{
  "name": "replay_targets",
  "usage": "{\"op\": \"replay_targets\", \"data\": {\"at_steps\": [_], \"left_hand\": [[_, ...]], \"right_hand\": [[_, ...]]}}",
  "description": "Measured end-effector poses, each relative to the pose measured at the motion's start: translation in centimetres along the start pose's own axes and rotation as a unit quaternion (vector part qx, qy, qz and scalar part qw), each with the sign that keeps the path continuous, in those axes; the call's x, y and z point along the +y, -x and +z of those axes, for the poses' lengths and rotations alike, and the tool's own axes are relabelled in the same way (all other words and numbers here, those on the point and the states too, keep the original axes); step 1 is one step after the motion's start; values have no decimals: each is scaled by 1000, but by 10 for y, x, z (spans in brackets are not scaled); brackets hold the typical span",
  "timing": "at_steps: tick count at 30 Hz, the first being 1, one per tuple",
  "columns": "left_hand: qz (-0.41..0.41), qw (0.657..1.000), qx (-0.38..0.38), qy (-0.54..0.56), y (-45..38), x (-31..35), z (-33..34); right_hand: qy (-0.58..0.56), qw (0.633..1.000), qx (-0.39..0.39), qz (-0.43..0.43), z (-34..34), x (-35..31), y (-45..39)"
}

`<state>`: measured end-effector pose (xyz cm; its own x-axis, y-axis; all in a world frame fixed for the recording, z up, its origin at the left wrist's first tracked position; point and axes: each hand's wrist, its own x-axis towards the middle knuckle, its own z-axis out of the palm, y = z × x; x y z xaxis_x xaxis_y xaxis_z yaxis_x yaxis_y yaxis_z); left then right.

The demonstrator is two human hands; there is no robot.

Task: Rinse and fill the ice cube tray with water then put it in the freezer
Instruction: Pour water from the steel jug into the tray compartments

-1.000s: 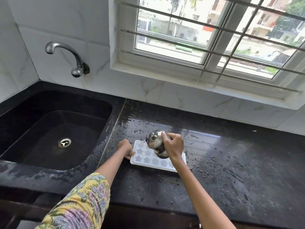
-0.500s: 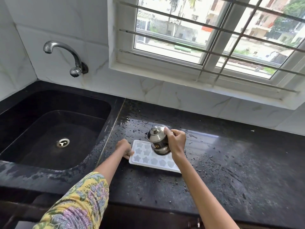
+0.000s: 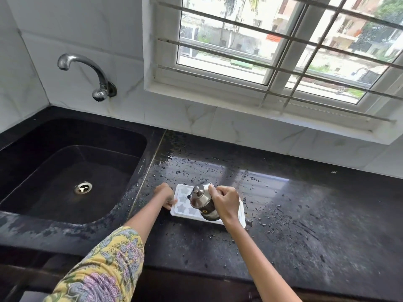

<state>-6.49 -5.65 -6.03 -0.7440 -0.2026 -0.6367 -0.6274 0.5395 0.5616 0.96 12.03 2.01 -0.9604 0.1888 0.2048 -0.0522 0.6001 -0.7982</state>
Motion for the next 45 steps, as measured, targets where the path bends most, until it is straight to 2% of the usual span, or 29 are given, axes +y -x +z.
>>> {"op": "replay_targets", "data": {"at_steps": [17,24,30,36,45], "left_hand": [[-5,1000,-2,17,10,6,-1],[-20,1000,-18,-13,10,7,-3],[-27,999,-22,-5,10,6,-5],[-17,1000,-9,-6,15,9,-5],[-26,999,1,-41,25,15,-3]], "right_hand": [[-7,999,13,-35,-10,-10,-3],[-19,999,21,-23,-9,-9,-1],[-149,985,27,81,-7,-1,-4],[-200,976,44,77,-22,-13,-16],[-123,990,48,39,-26,0,-12]]}}
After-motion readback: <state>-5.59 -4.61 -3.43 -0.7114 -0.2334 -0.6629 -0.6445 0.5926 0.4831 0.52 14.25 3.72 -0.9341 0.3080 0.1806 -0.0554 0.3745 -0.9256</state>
